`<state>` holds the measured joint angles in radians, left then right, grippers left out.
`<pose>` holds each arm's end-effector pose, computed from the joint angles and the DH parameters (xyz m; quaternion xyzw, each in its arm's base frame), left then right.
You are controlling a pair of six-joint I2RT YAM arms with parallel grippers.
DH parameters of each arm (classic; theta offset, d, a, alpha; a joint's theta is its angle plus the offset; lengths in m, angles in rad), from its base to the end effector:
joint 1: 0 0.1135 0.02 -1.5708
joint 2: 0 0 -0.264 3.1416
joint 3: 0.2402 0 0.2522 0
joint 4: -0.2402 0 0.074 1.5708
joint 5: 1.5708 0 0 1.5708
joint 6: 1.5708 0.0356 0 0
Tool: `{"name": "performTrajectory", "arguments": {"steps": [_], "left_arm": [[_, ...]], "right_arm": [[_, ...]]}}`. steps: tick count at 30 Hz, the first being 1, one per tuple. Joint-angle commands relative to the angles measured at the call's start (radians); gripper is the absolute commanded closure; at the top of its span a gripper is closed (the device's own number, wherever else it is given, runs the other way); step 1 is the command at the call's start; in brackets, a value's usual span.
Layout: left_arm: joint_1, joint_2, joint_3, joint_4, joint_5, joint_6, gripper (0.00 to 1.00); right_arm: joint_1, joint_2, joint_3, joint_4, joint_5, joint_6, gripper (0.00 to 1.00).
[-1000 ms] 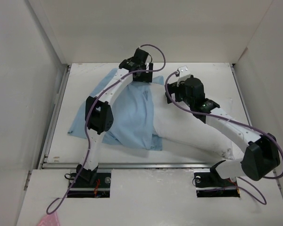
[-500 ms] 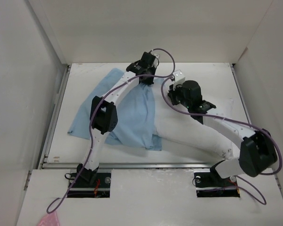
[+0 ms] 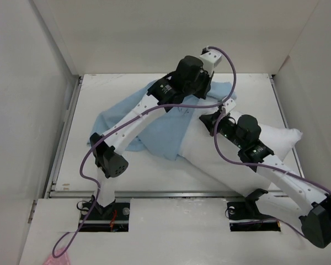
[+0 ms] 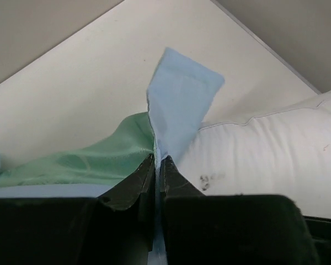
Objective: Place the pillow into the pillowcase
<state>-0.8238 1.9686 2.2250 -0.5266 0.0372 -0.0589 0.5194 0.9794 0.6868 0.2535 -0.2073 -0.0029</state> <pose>0.3045 -0.3308 0.4478 0.3074 0.7341 -0.2720 0.5410 0.1990 0.1222 0.3152 -0.2544 0.6741 0.2482 0.6475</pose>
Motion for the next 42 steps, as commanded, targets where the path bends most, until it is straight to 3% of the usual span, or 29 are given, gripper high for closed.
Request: {"name": "performTrajectory", "arguments": {"steps": [1, 6, 8, 10, 11, 13, 14, 15, 17, 21, 24, 28, 34, 36, 37, 39, 42], "left_arm": [[-0.084, -0.095, 0.000, 0.080, 0.003, 0.005, 1.00], [-0.135, -0.105, 0.024, 0.080, -0.001, -0.009, 1.00], [-0.144, -0.080, -0.005, 0.080, 0.012, -0.019, 1.00], [-0.144, -0.054, -0.005, 0.070, -0.035, -0.032, 1.00], [-0.135, -0.045, -0.005, 0.070, -0.060, -0.044, 1.00], [-0.115, -0.036, -0.005, 0.060, -0.094, -0.058, 1.00], [-0.101, -0.045, -0.005, 0.060, -0.094, -0.071, 1.00], [-0.074, -0.054, -0.005, 0.060, -0.105, -0.071, 1.00], [-0.052, -0.079, -0.037, 0.088, -0.132, -0.084, 1.00], [-0.024, -0.151, -0.084, 0.128, -0.146, -0.084, 1.00], [-0.014, -0.174, -0.105, 0.148, -0.155, -0.075, 1.00], [-0.014, -0.185, -0.116, 0.157, -0.165, -0.065, 1.00], [-0.005, -0.185, -0.105, 0.157, -0.165, -0.065, 1.00], [-0.005, -0.185, -0.105, 0.157, -0.175, -0.065, 1.00], [-0.005, -0.185, -0.105, 0.157, -0.175, -0.065, 1.00], [-0.005, -0.172, -0.078, 0.157, -0.184, -0.065, 1.00], [-0.005, -0.140, -0.036, 0.148, -0.194, -0.076, 1.00]], "right_arm": [[0.019, 0.030, -0.004, 0.190, -0.032, 0.021, 1.00], [0.019, 0.128, -0.036, 0.484, -0.018, 0.145, 1.00], [0.019, 0.174, 0.014, 0.506, -0.081, 0.158, 1.00], [0.019, 0.174, 0.057, 0.411, -0.115, 0.158, 1.00], [0.019, 0.163, 0.081, 0.358, -0.095, 0.158, 0.93], [0.019, 0.099, 0.082, 0.201, -0.031, 0.136, 0.65], [0.019, 0.066, 0.060, 0.163, 0.062, 0.136, 0.38], [0.019, -0.006, 0.060, 0.126, 0.119, 0.136, 0.26], [0.019, -0.076, 0.060, -0.003, 0.289, 0.136, 0.11], [0.007, -0.119, 0.207, -0.271, 0.411, 0.086, 0.00], [-0.018, -0.018, 0.267, -0.408, 0.399, 0.000, 0.00], [-0.027, 0.114, 0.327, -0.458, 0.300, -0.121, 0.00], [-0.059, 0.359, 0.384, -0.407, 0.187, -0.154, 0.02], [-0.059, 0.431, 0.417, -0.389, 0.149, -0.140, 0.60], [-0.059, 0.441, 0.427, -0.367, 0.149, -0.088, 1.00], [-0.059, 0.420, 0.410, -0.301, 0.126, -0.071, 1.00], [-0.059, 0.230, 0.292, -0.079, 0.013, -0.016, 1.00]]}}
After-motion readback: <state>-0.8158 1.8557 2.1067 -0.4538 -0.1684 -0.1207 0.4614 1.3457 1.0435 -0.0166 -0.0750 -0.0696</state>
